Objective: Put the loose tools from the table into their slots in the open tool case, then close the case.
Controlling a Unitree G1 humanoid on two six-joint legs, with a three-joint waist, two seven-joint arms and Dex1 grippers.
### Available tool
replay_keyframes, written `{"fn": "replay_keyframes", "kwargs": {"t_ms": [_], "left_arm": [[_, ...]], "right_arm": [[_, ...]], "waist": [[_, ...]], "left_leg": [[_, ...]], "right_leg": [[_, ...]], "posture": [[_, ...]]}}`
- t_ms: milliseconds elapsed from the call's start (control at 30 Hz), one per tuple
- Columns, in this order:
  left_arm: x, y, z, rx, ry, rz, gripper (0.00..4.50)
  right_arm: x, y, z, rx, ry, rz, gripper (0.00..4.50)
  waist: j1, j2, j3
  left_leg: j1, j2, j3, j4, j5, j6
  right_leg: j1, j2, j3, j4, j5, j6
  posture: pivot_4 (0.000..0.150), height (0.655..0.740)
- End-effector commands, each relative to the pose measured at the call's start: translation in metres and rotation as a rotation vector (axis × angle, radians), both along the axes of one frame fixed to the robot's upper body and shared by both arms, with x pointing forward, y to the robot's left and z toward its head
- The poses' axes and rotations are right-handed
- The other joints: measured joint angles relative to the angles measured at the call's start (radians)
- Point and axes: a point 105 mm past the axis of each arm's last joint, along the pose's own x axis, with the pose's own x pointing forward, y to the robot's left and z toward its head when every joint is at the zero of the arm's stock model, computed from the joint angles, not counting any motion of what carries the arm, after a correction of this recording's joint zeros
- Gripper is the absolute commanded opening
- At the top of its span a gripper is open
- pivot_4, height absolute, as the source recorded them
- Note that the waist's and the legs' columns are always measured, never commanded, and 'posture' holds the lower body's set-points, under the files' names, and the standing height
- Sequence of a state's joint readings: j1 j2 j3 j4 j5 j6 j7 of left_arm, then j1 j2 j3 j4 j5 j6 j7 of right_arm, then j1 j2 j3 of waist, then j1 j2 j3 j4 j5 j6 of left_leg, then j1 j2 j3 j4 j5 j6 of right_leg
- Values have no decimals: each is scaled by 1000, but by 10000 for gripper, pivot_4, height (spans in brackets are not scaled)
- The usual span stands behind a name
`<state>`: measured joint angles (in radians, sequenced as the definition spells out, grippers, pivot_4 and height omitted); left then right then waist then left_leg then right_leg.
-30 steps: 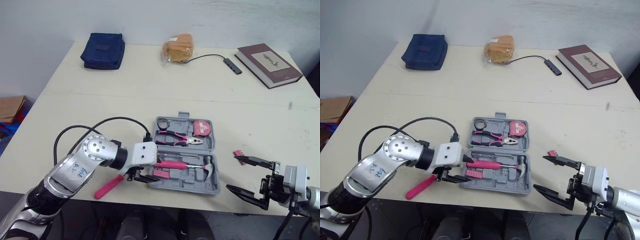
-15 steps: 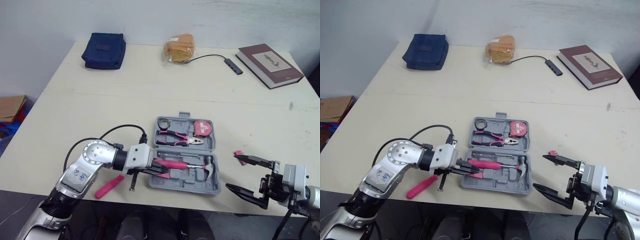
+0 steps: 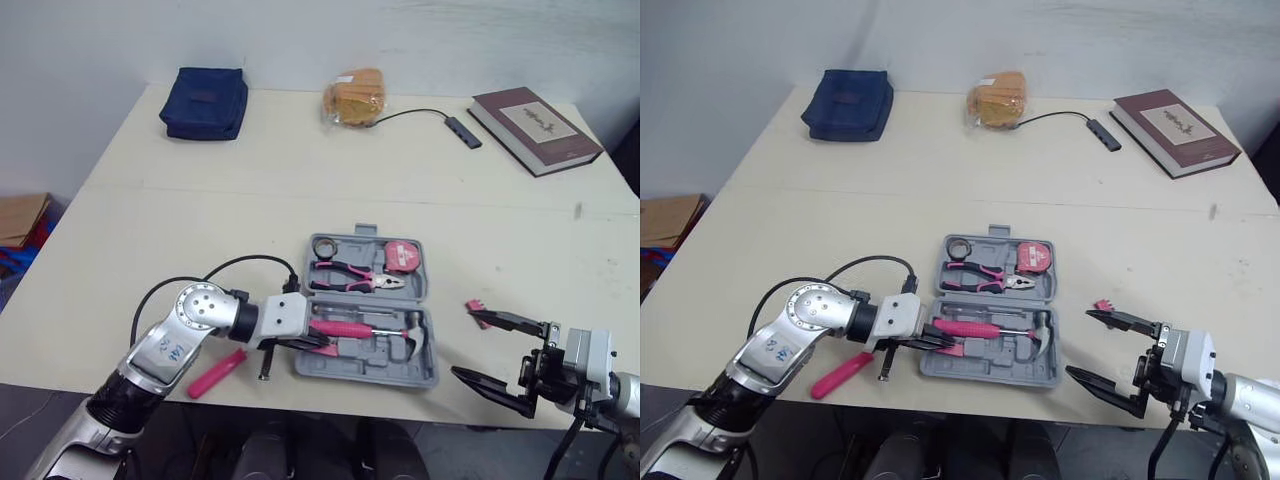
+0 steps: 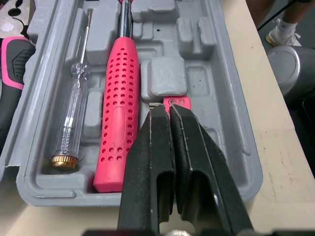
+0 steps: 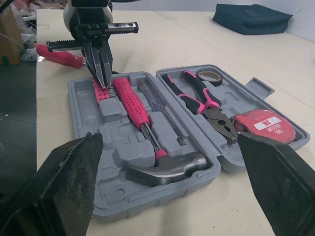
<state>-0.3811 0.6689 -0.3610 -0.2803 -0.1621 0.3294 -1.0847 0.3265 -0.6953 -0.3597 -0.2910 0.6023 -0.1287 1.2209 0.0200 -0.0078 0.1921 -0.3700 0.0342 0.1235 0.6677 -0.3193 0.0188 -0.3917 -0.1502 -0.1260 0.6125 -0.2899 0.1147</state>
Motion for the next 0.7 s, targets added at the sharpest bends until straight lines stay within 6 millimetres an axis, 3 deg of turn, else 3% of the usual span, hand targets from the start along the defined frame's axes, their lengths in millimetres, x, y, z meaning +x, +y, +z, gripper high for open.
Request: {"fn": "replay_keyframes", "kwargs": {"t_ms": [33,267,533,700], "left_arm": [[1,10,-23,118,46,47,449],[-1,13,-44,216,88,61,449],[-4,9,-60,198,118,96,449],[6,3,-42,38,29,88,449]], "right_arm": [[0,1,8,0,-46,-4,45000],[2,1,8,1,-54,-8,45000],[4,0,8,-2,-62,-17,45000],[6,-4,10,-10,-74,-28,45000]], "waist": [[1,0,0],[4,1,-8],[8,8,-22],[8,9,-23]], "left_leg": [[0,0,0,0,0,0],[0,0,0,0,0,0],[4,-1,-1,0,-3,5],[12,0,-3,-1,-8,8]], "right_leg": [[0,0,0,0,0,0],[1,0,0,0,0,0],[5,-2,-1,-2,0,0],[16,-2,-1,-8,0,0]], "posture": [[1500,7400],[1500,7400],[1500,7400],[1500,7400]]}}
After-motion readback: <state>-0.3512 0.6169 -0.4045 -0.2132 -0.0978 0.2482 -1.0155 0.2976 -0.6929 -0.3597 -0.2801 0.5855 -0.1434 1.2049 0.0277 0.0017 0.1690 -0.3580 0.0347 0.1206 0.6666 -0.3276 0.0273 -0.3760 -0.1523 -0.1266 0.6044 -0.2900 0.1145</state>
